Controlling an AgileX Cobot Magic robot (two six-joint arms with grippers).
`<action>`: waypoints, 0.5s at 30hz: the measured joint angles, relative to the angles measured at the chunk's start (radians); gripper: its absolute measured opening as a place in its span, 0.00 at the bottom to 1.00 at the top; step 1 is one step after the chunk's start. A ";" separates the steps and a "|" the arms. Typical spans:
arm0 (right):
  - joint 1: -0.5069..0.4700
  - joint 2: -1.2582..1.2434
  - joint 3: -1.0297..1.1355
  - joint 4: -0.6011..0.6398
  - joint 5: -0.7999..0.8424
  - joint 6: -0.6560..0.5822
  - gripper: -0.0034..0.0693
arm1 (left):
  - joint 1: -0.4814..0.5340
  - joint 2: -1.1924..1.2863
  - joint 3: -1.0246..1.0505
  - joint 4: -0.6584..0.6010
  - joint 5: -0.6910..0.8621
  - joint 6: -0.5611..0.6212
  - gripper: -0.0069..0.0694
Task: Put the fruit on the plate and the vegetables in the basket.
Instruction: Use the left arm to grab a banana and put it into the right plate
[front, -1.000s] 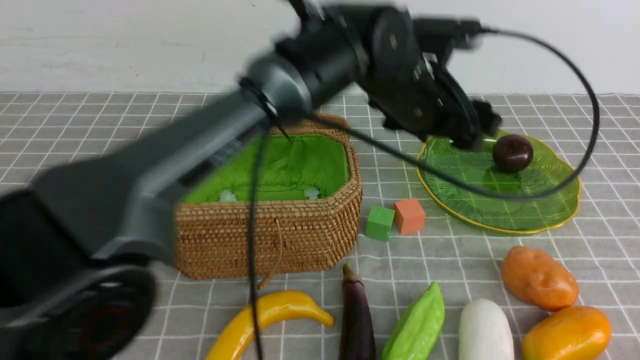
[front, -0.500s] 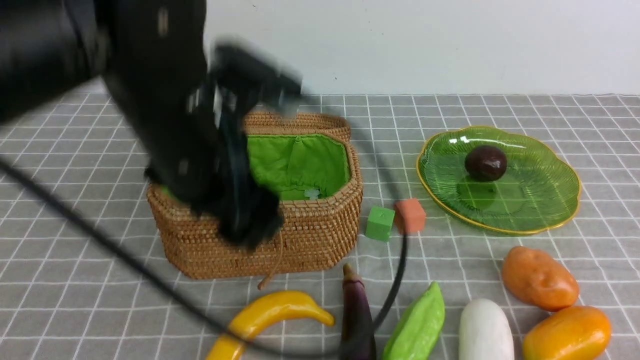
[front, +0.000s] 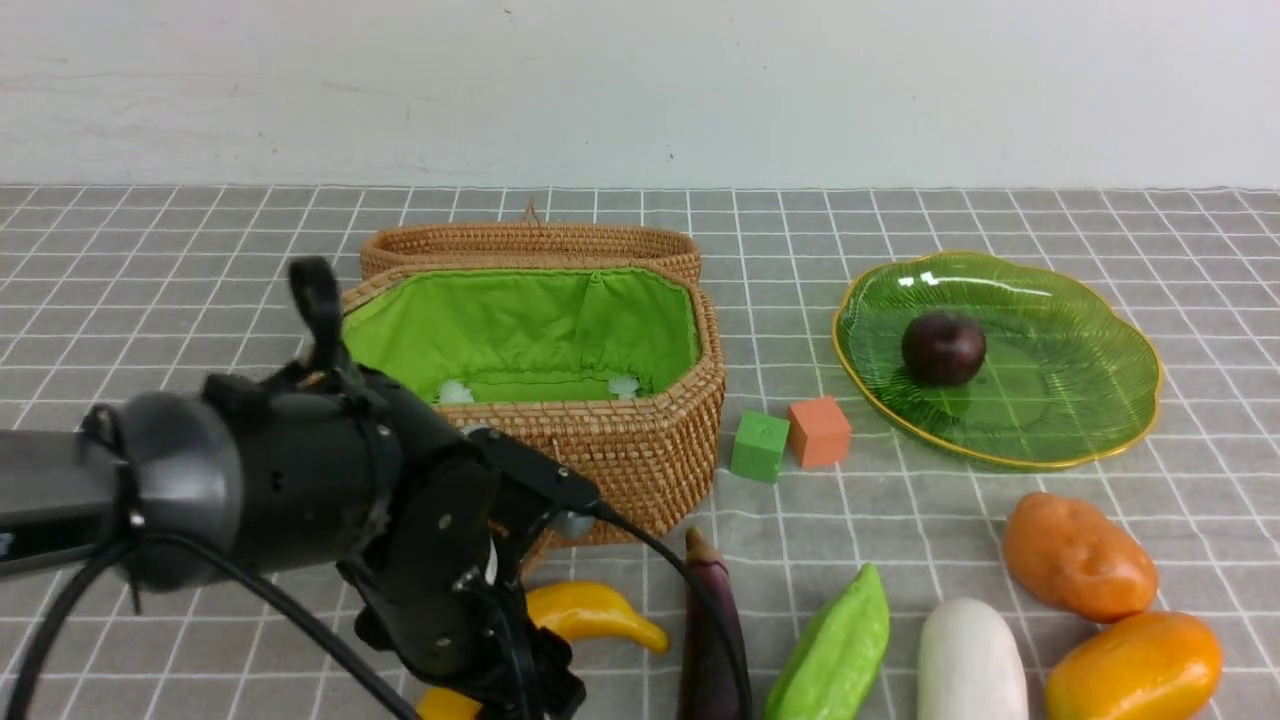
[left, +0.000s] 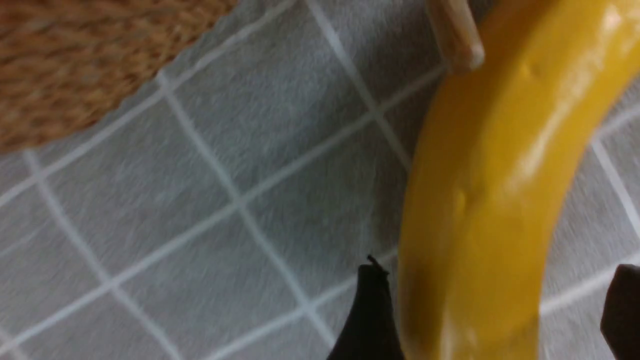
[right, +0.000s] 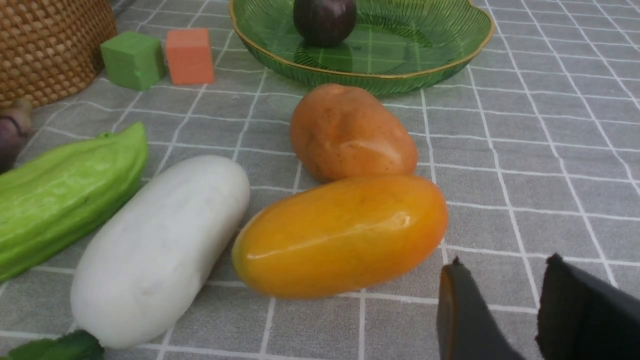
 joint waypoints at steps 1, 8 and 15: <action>0.000 0.000 0.000 0.000 0.000 0.000 0.38 | 0.000 0.017 0.000 0.000 -0.002 -0.004 0.76; 0.000 0.000 0.000 0.000 0.000 0.000 0.38 | 0.000 0.006 0.000 0.000 0.059 -0.015 0.48; 0.000 0.000 0.000 0.000 0.000 0.000 0.38 | 0.000 -0.206 -0.007 -0.036 0.228 -0.094 0.49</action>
